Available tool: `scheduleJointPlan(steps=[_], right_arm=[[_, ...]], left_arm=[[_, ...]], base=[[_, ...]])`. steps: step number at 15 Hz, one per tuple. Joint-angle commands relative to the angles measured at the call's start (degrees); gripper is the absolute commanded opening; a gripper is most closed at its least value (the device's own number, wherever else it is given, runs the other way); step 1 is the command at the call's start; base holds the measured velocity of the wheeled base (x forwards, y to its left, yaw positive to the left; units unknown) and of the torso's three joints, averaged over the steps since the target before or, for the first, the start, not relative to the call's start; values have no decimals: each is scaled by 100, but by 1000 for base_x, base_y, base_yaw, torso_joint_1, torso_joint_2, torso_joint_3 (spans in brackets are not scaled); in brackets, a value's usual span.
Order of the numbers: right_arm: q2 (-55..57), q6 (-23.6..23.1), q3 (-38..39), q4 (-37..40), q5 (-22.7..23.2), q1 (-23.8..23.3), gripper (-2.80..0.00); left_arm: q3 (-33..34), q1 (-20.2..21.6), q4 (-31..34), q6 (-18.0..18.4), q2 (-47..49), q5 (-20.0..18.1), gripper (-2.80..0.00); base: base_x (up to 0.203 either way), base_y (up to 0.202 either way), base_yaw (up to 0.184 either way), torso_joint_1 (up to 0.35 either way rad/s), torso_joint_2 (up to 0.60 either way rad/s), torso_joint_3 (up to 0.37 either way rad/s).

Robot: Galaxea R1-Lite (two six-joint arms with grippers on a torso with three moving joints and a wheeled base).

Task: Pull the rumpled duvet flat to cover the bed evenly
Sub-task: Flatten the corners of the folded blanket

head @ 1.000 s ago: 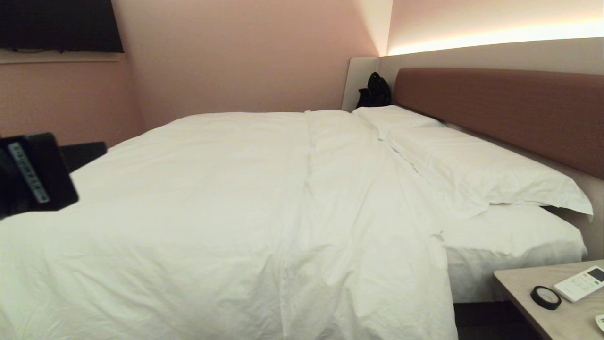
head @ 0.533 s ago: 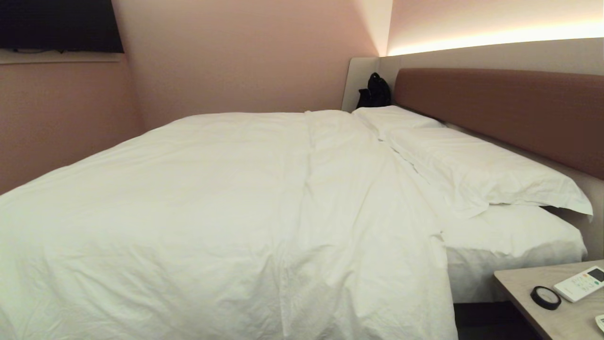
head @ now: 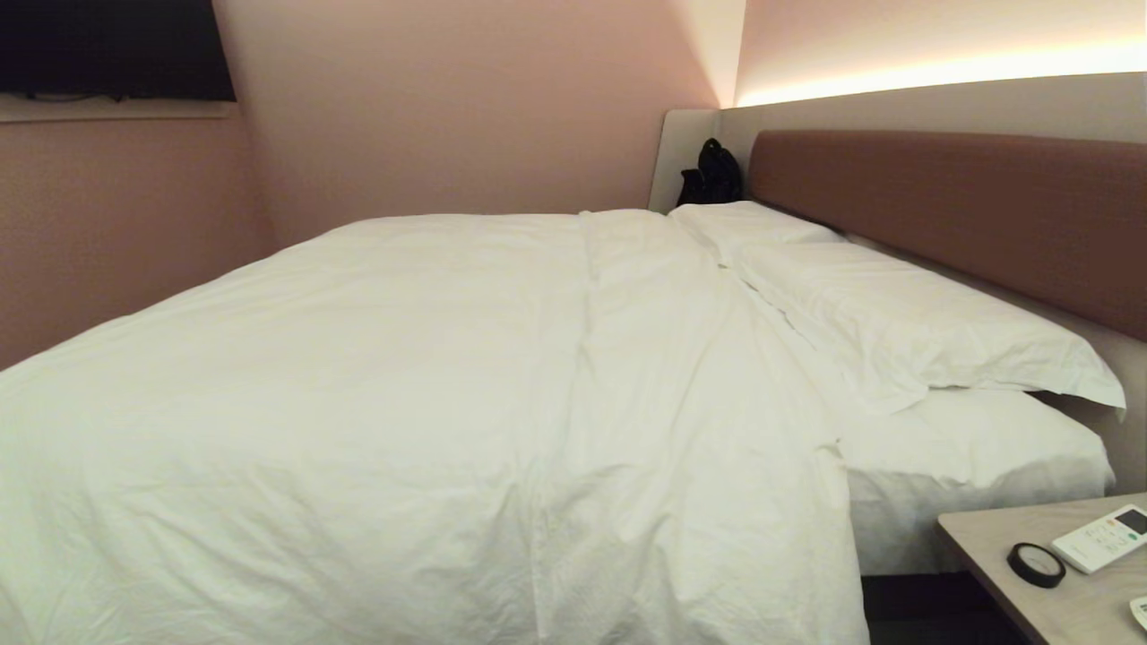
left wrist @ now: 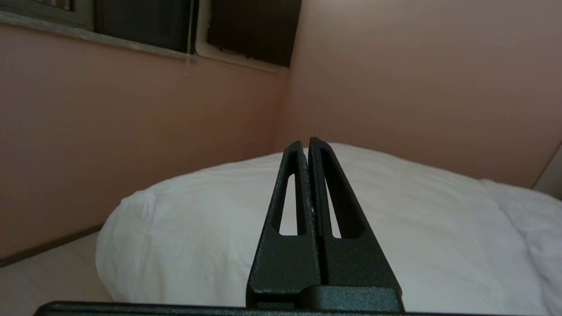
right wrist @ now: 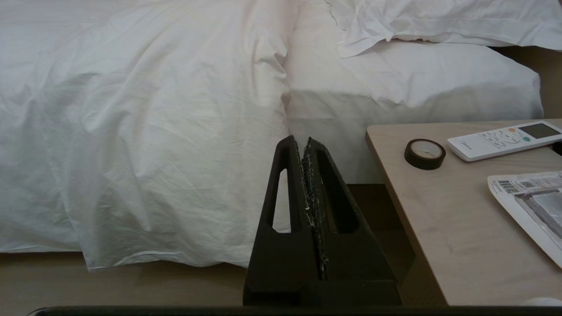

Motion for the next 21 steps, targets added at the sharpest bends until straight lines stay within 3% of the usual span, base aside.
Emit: scheduleJointPlan(steps=[1, 3, 5, 7, 10, 11, 14, 18, 21], right_arm=[[0, 0, 0, 2, 0, 2, -280], [-1, 7, 0, 2, 0, 2, -280], [-1, 7, 0, 2, 0, 2, -280], [4, 7, 0, 2, 0, 2, -280], [-1, 7, 0, 2, 0, 2, -280], [8, 7, 0, 2, 0, 2, -280], [-1, 7, 0, 2, 0, 2, -280], [-1, 7, 0, 2, 0, 2, -280], [3, 7, 0, 2, 0, 2, -280]], left_arm=[[3, 98, 14, -1, -328, 12, -280], [43, 92, 28, -7, -461, -19, -280], [208, 55, 47, -43, -639, -377, -280], [258, -50, 413, -79, -790, -1138, -280], [-49, -100, 1826, -411, -994, -2887, -280], [-101, -97, 2092, -535, -1029, -3266, -280], [354, -74, 2068, -573, -1157, -3421, -280], [1136, -26, 1487, -345, -1397, -3925, -280], [1521, 1, 1443, -261, -1680, -4011, -280]], base=[[0, 0, 0, 0, 0, 0], [0, 0, 0, 0, 0, 0], [0, 0, 0, 0, 0, 0], [0, 0, 0, 0, 0, 0], [0, 0, 0, 0, 0, 0], [0, 0, 0, 0, 0, 0], [0, 0, 0, 0, 0, 0], [0, 0, 0, 0, 0, 0], [0, 0, 0, 0, 0, 0]])
